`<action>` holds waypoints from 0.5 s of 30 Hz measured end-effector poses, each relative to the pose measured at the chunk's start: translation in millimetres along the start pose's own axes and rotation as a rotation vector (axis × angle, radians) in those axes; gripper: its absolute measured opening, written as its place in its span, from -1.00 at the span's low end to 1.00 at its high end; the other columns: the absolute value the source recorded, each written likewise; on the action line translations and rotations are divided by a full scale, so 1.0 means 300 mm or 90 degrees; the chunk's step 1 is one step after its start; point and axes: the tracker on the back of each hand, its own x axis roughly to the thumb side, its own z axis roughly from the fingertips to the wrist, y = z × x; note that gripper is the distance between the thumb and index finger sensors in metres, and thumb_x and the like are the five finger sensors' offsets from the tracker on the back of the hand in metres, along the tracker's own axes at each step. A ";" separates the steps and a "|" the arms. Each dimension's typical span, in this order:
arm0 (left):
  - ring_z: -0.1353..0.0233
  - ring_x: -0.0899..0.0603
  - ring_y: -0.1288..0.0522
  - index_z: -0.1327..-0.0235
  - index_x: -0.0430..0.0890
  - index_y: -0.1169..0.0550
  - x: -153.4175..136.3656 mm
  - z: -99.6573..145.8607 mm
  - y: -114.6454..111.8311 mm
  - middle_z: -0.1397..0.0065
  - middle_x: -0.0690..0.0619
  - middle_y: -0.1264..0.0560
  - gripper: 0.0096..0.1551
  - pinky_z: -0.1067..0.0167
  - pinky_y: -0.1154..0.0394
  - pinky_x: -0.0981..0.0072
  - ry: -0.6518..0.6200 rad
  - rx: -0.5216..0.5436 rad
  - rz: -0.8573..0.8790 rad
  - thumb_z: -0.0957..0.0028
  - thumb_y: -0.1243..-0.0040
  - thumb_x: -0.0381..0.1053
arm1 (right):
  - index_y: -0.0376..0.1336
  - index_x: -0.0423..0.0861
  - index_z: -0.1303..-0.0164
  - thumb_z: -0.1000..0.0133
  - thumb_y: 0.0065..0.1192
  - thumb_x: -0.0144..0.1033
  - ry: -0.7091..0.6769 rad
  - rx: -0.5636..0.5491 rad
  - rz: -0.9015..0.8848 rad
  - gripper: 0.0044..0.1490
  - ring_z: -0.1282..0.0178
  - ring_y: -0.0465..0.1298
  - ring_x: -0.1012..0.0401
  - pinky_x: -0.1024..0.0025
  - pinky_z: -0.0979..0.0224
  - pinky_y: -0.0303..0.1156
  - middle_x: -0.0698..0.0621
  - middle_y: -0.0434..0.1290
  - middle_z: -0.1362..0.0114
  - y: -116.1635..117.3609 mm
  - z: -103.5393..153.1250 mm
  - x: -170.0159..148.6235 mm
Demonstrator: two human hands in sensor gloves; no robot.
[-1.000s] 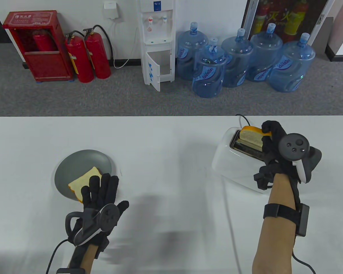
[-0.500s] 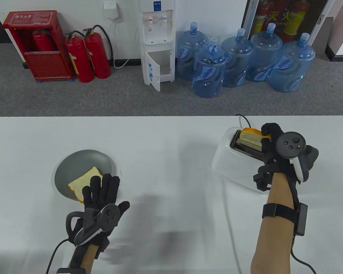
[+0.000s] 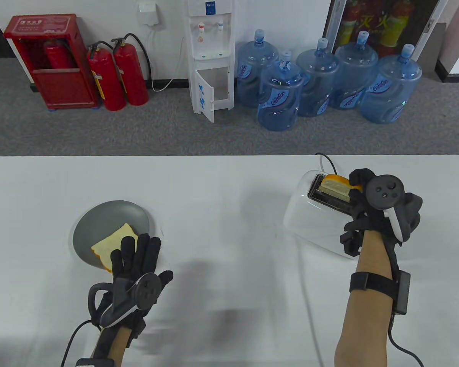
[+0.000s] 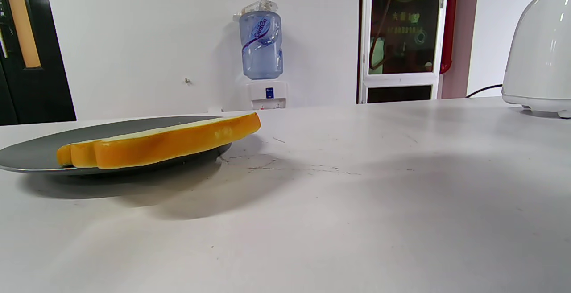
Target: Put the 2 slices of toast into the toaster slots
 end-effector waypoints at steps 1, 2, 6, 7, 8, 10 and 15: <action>-0.73 -0.36 0.26 -0.76 0.11 0.17 0.000 0.000 0.000 -0.82 -0.01 0.18 -0.03 -0.59 0.16 -0.20 0.000 -0.002 -0.001 -0.16 0.30 0.45 | 0.28 0.19 -0.48 -0.28 0.53 -0.42 0.001 0.001 0.000 -0.39 -0.58 0.59 0.07 -0.03 -0.58 0.53 0.08 0.45 -0.61 -0.002 -0.001 0.000; -0.74 -0.36 0.26 -0.76 0.11 0.17 0.000 0.000 0.000 -0.82 -0.01 0.18 -0.03 -0.59 0.16 -0.20 0.000 -0.003 -0.001 -0.16 0.30 0.45 | 0.27 0.18 -0.51 -0.28 0.52 -0.39 0.000 0.002 0.001 -0.38 -0.59 0.58 0.07 -0.04 -0.58 0.52 0.08 0.45 -0.61 -0.004 -0.001 -0.001; -0.74 -0.36 0.25 -0.76 0.10 0.17 -0.001 0.000 0.000 -0.82 -0.01 0.17 -0.03 -0.59 0.16 -0.19 0.000 -0.001 0.001 -0.16 0.30 0.44 | 0.27 0.17 -0.52 -0.29 0.50 -0.39 -0.003 0.002 0.021 -0.39 -0.61 0.55 0.06 -0.10 -0.61 0.46 0.08 0.44 -0.62 -0.003 0.002 -0.001; -0.74 -0.36 0.25 -0.76 0.10 0.17 -0.001 0.000 -0.001 -0.82 -0.01 0.17 -0.03 -0.59 0.16 -0.19 -0.001 -0.001 0.001 -0.16 0.30 0.44 | 0.27 0.17 -0.53 -0.29 0.50 -0.39 -0.006 0.000 0.024 -0.38 -0.61 0.55 0.06 -0.11 -0.61 0.44 0.09 0.44 -0.62 -0.002 0.005 0.000; -0.74 -0.36 0.25 -0.76 0.10 0.17 -0.001 0.000 -0.001 -0.82 -0.01 0.17 -0.03 -0.59 0.16 -0.19 -0.001 -0.001 0.001 -0.16 0.30 0.44 | 0.26 0.17 -0.53 -0.30 0.49 -0.39 -0.007 -0.002 0.027 -0.39 -0.61 0.55 0.06 -0.11 -0.61 0.44 0.09 0.44 -0.62 0.000 0.007 0.002; -0.74 -0.35 0.25 -0.76 0.10 0.17 0.000 0.000 -0.001 -0.82 -0.01 0.17 -0.03 -0.59 0.16 -0.19 -0.002 0.000 -0.001 -0.16 0.30 0.44 | 0.25 0.16 -0.54 -0.31 0.48 -0.39 -0.013 -0.009 0.036 -0.38 -0.62 0.54 0.06 -0.12 -0.62 0.42 0.08 0.43 -0.63 0.003 0.012 0.007; -0.74 -0.35 0.25 -0.77 0.10 0.16 0.001 -0.001 -0.001 -0.82 -0.01 0.17 -0.03 -0.59 0.16 -0.19 -0.005 0.001 -0.003 -0.16 0.30 0.44 | 0.21 0.14 -0.63 -0.40 0.29 -0.16 -0.037 0.008 0.037 -0.43 -0.67 0.47 -0.01 -0.25 -0.64 0.30 0.02 0.38 -0.70 -0.002 0.022 0.017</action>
